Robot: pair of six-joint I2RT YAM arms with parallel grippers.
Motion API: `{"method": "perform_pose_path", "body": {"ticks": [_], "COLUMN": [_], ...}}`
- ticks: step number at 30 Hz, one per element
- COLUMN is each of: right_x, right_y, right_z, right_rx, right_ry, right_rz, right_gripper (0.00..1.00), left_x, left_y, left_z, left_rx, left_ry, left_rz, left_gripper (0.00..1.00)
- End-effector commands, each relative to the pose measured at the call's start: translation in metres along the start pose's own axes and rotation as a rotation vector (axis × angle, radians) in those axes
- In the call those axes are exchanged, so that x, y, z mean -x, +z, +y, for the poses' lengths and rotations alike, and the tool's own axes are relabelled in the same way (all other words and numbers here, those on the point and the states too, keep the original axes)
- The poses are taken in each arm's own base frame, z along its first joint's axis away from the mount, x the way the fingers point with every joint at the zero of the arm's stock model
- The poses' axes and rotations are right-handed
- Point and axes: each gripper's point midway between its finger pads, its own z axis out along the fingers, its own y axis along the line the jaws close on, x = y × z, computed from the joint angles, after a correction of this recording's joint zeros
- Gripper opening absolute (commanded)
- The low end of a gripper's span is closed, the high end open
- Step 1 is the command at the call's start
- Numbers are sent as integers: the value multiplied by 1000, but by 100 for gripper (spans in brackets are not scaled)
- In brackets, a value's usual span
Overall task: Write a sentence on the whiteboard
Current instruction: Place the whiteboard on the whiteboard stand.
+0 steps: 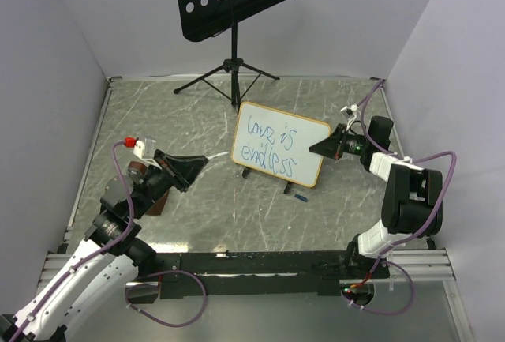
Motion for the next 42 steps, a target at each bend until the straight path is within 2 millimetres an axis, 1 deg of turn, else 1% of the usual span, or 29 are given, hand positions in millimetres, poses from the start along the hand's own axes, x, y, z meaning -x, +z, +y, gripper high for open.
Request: {"method": "perform_pose_path", "body": {"ticks": [1,6,7,9,10,11,12,14,15,17,18,23,30,32,34,37,40,41,42], "right_x": [10,10,7,8,3,3,3,-3,-2,-9,-11,-26,-34,-37,-40,-40,-40,-40,-41], "right_y": [1,2,2,2,1,1,1,1,0,-1,-1,-1,-1,-2,-2,-2,-3,-3,-3], "right_z": [7,3,3,-1,-1,-4,-5,-7,-10,-11,-14,-19,-21,-21,-21,-20,-23,-23,-24], "right_rx": [66,48,44,26,22,8,3,-8,-13,-18,-25,-27,-17,-19,-18,-20,-30,-32,-35], "right_ry": [-101,-102,-76,-93,-59,-58,-70,-32,-58,-32,-57,-47,-27,-17,-18,-23,-25,-27,-28], "right_rz": [30,40,50,58,69,74,80,102,107,127,133,147,162,169,174,177,180,183,186], "right_gripper": [0,0,0,0,0,0,2,3,4,5,6,8,20,21,24,27,34,39,40], "left_x": [9,8,8,8,8,8,8,7,7,6,6,5,6,6,5,5,5,5,5], "left_y": [-2,-2,-2,-2,-2,-2,-2,-2,-2,-2,-2,-1,-1,-1,-1,-1,-2,-2,-3], "left_z": [-8,-8,-8,-8,-8,-8,-8,-8,-8,-8,-7,-8,-8,-8,-7,-7,-7,-7,-7], "left_rx": [-32,-34,-34,-34,-33,-32,-36,-35,-35,-38,-35,-39,-35,-35,-36,-37,-36,-35,-34], "left_ry": [9,7,10,10,9,9,8,5,5,4,3,3,4,2,3,1,0,0,1], "left_rz": [-28,-29,-29,-26,-25,-26,-26,-28,-28,-26,-22,-20,-19,-22,-18,-19,-21,-22,-21], "left_gripper": [1,1,1,1,1,1,1,1,1,1,1,1,1,1,1,1,1,1,1]}}
